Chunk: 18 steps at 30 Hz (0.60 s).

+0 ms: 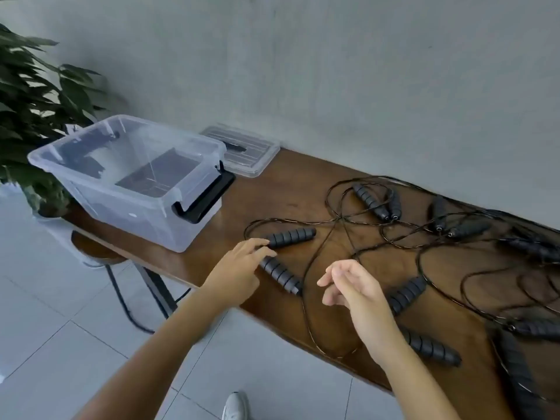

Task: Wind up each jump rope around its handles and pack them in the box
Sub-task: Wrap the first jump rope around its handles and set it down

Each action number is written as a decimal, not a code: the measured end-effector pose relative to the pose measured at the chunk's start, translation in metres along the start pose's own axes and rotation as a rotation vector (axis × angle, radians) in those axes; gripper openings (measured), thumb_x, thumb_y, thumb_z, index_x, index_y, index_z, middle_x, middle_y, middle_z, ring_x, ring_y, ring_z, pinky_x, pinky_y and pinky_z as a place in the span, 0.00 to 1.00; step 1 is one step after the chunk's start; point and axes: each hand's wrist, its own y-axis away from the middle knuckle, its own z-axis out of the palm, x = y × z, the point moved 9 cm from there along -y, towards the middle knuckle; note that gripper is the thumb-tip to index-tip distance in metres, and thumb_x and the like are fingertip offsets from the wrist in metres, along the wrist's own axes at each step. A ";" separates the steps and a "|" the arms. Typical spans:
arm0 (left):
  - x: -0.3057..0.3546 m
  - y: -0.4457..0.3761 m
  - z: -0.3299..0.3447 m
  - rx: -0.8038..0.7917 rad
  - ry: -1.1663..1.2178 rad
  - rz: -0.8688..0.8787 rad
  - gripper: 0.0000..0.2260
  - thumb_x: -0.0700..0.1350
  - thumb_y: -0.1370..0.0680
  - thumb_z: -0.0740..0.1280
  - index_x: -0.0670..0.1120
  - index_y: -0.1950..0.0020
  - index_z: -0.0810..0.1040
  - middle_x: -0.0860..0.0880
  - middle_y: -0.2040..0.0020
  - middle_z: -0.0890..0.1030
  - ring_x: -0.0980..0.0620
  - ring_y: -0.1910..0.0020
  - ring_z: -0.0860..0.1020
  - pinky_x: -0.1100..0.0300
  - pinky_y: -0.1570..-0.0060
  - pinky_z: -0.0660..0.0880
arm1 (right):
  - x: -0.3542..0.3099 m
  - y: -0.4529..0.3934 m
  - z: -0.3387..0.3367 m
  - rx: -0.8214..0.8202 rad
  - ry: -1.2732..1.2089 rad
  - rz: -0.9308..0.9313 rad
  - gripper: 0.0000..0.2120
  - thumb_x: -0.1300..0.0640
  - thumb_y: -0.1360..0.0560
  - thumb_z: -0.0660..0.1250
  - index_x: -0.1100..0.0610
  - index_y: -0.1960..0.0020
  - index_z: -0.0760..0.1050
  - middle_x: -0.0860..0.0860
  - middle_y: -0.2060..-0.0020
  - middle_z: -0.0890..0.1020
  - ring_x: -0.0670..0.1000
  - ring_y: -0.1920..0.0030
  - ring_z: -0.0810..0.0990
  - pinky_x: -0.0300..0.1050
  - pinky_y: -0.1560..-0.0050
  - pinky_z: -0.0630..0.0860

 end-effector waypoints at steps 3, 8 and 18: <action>-0.018 -0.025 0.006 -0.076 -0.040 0.111 0.28 0.39 0.21 0.69 0.55 0.23 0.69 0.53 0.18 0.59 0.49 0.19 0.56 0.53 0.21 0.57 | 0.000 -0.044 0.009 0.062 0.061 0.023 0.09 0.53 0.16 0.63 0.55 0.50 0.79 0.51 0.61 0.84 0.54 0.60 0.83 0.50 0.49 0.83; -0.030 -0.055 0.022 -0.249 0.020 0.254 0.24 0.42 0.21 0.71 0.56 0.26 0.72 0.53 0.15 0.52 0.50 0.16 0.46 0.49 0.19 0.47 | 0.010 -0.107 0.018 0.158 0.088 0.063 0.07 0.54 0.16 0.62 0.54 0.47 0.79 0.50 0.56 0.85 0.51 0.59 0.83 0.49 0.52 0.82; -0.041 -0.080 0.030 -0.251 0.120 0.361 0.16 0.51 0.24 0.77 0.55 0.39 0.79 0.56 0.18 0.55 0.50 0.19 0.55 0.50 0.21 0.55 | 0.040 -0.166 0.020 0.082 0.537 0.102 0.16 0.54 0.20 0.69 0.46 0.33 0.75 0.42 0.40 0.74 0.44 0.41 0.74 0.39 0.44 0.69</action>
